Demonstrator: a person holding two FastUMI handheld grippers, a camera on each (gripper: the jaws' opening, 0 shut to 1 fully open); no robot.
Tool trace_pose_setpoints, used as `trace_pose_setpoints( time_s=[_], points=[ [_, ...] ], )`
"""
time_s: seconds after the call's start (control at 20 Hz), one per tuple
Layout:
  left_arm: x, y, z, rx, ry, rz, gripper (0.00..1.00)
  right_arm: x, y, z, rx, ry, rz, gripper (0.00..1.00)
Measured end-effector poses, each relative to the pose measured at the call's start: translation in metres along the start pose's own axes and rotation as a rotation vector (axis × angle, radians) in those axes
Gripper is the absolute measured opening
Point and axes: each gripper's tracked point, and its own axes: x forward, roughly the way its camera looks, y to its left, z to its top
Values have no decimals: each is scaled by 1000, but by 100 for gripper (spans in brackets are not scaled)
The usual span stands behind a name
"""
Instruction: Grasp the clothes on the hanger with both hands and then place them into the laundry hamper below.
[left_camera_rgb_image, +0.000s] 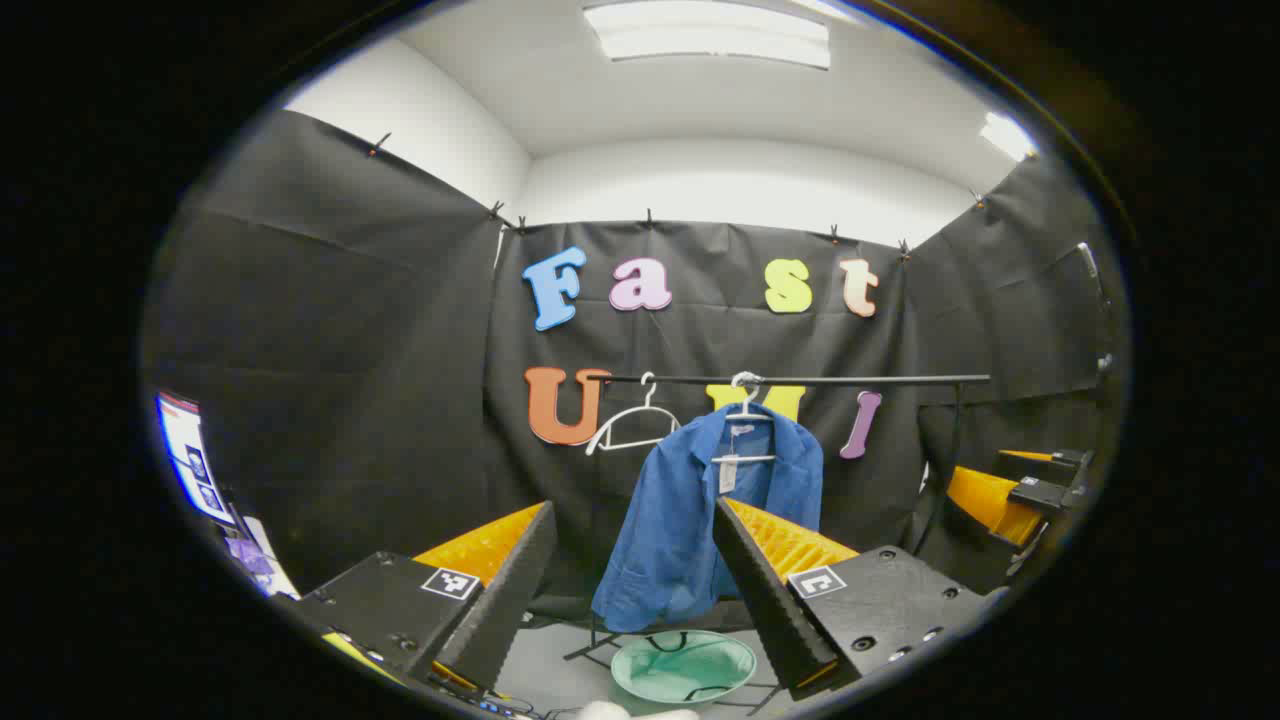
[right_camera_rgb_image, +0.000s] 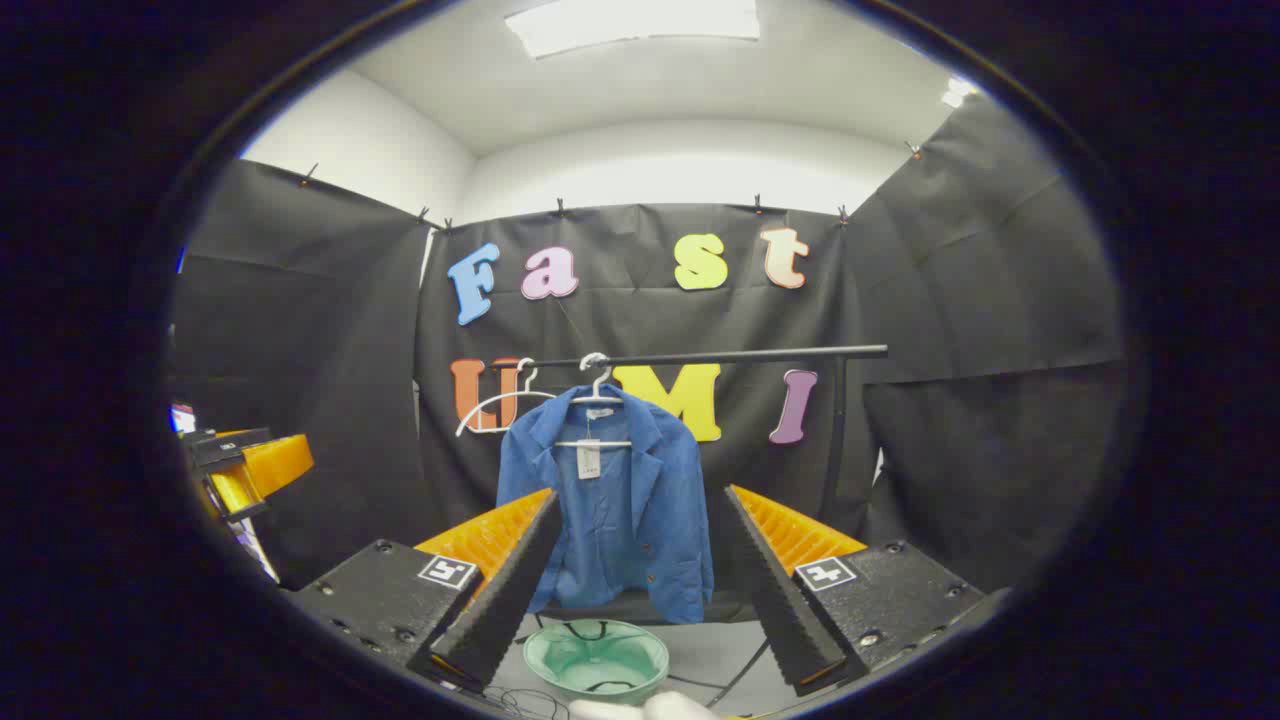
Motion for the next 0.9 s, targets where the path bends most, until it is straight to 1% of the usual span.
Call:
trace_pose_setpoints(
  time_s=[0.2,0.45,0.7,0.9],
  points=[
    [-2,3,-2,11,4,4,100,-8,2,6,-3,-13,-4,100],
    [-10,4,-2,9,11,-14,100,-12,-1,3,-14,-3,-16,100],
    [-9,-4,-1,-3,13,-41,100,-13,-4,-5,-3,17,-18,100],
    [-6,-15,0,18,1,-51,100,-11,-11,-8,-5,20,-21,100]
  ],
)
